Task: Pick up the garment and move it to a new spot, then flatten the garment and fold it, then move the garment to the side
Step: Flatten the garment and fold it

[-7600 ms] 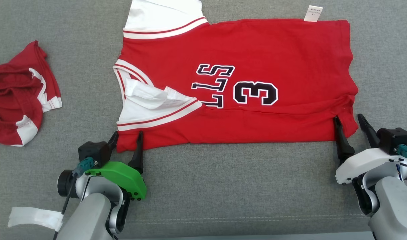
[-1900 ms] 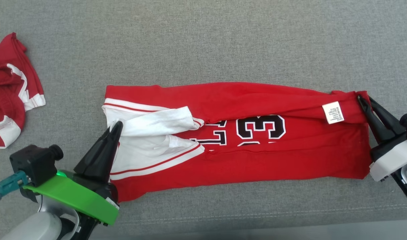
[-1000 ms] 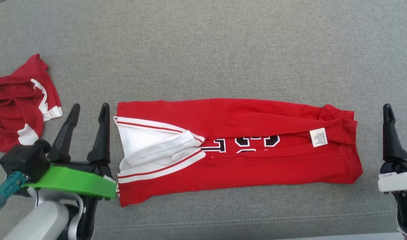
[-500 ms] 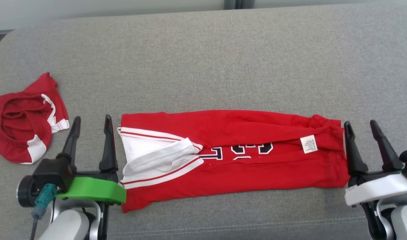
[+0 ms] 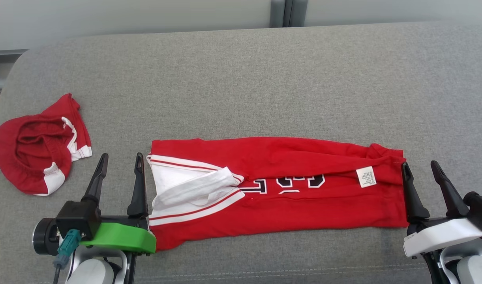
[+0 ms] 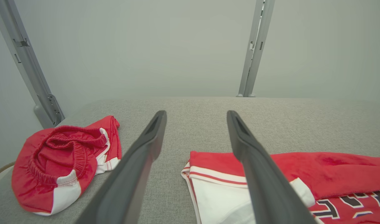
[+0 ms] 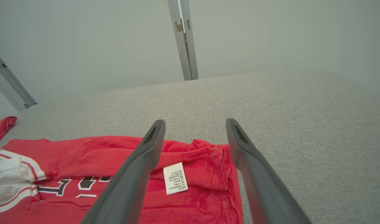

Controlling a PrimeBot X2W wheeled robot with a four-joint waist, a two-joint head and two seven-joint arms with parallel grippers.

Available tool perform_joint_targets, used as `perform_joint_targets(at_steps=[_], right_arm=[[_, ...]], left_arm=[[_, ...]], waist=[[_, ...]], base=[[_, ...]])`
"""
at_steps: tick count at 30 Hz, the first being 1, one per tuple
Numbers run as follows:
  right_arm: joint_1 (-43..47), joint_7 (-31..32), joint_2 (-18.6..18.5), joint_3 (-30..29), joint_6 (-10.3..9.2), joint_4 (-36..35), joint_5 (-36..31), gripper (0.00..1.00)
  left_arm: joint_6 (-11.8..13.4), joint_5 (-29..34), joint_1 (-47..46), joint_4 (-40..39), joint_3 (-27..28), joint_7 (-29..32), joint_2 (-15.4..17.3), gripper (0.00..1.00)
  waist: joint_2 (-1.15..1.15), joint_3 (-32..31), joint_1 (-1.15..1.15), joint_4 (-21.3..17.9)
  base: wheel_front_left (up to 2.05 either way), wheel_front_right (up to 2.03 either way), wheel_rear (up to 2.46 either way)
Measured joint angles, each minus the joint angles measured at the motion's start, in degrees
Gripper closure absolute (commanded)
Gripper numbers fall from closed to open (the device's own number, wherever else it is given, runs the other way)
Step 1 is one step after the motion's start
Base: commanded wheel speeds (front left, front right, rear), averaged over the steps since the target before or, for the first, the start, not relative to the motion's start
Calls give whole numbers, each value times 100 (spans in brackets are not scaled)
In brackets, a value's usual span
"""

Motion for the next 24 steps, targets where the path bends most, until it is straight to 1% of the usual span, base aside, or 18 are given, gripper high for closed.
perform_joint_targets(at_steps=[3,4,8,12,16,20,24], right_arm=[[-8,35,-7,-12,0,43,3,0],[-43,69,-40,-82,1,118,16,0],[-214,155,-175,-260,0,409,64,0],[-506,241,-311,-278,0,955,122,0],[-808,194,-371,-198,0,1642,191,0],[-1004,82,-356,-78,1,2330,305,0],[-1107,-67,-281,46,2,2837,483,0]], left_arm=[[-112,94,2,75,101,0,-103,0],[-193,148,3,115,151,0,-149,0],[-331,285,-1,180,213,0,-297,0],[-460,385,-32,263,270,0,-438,0],[-583,485,-110,319,308,0,-563,0],[-714,612,-165,393,342,0,-690,0],[-792,681,-180,453,447,0,-787,0]], waist=[[0,14,0,26],[0,28,0,54],[0,67,0,143],[0,136,0,248],[0,239,0,356],[0,350,0,457],[0,446,0,514]], base=[[0,0,0],[0,0,0],[0,0,0],[0,0,0],[0,0,0],[0,0,0],[0,0,0]])
